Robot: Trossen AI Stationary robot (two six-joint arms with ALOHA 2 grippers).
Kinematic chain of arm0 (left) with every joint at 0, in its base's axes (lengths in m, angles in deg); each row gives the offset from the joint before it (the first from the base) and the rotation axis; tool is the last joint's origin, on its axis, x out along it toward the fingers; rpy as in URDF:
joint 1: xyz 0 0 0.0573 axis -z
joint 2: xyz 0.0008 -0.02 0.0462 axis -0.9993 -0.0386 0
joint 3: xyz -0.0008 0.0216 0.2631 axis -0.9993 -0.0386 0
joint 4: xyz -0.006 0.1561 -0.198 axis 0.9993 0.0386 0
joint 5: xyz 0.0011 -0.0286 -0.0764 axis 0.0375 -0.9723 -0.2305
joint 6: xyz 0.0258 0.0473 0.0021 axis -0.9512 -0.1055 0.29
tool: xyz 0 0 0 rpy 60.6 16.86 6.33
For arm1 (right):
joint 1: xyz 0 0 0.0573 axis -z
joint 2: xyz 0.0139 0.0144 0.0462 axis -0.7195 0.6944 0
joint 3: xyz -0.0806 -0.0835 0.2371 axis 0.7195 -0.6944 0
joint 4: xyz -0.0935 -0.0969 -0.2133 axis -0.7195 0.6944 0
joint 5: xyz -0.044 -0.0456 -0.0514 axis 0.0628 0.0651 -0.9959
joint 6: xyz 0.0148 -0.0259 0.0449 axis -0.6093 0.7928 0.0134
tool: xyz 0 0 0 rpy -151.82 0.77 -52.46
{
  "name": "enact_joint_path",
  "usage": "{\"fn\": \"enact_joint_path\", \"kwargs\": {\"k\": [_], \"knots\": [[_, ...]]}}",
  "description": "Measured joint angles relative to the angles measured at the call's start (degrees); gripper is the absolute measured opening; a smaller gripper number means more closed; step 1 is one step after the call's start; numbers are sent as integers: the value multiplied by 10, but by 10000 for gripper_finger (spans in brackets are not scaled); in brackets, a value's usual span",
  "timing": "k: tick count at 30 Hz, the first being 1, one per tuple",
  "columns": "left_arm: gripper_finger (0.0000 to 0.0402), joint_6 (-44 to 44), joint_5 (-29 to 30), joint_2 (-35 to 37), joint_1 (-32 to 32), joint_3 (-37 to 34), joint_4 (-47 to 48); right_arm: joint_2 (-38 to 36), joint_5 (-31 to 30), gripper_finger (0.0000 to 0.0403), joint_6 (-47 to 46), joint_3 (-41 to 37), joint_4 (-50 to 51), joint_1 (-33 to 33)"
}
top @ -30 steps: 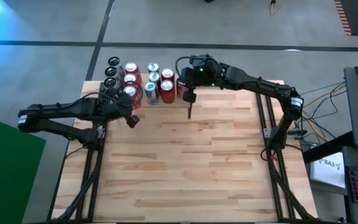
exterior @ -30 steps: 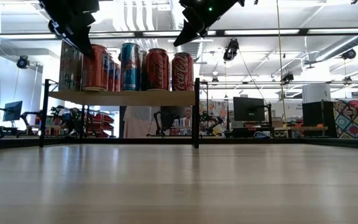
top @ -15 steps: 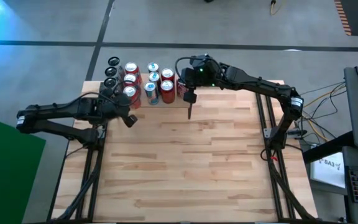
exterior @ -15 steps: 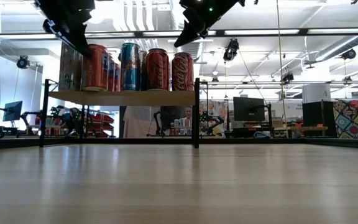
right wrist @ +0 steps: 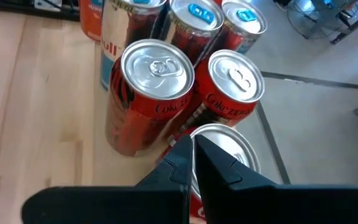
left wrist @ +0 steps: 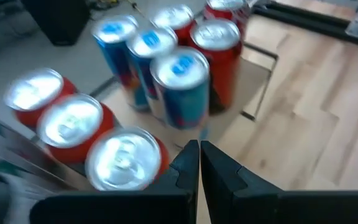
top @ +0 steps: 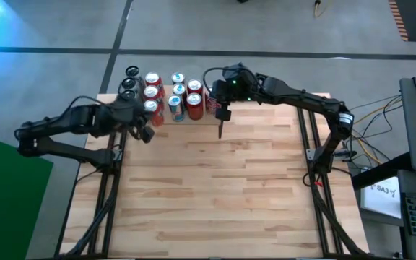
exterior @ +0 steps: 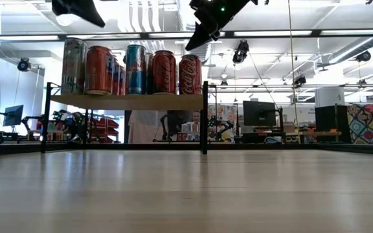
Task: Place canned beverage on shelf
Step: Adjust the red soda can on the shelf
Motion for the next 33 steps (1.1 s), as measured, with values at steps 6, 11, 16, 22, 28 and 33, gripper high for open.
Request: {"fn": "enact_joint_path", "kwargs": {"k": [6,11,16,22,28,33], "knots": [[0,-80,-31,-37,-58,64,22,-16,0,9,-19,0,9,0],[0,-172,-110,-59,-118,89,36,-16,18,9,-42,19,14,6],[0,-236,-157,-65,-150,85,54,13,49,9,-42,74,4,12],[0,-302,-168,-56,-154,73,83,72,114,9,-31,157,1,16],[0,-311,-166,-53,-155,62,87,114,125,9,-21,201,-10,15],[0,-311,-166,-47,-155,60,100,126,175,9,-30,207,-60,14]]}}
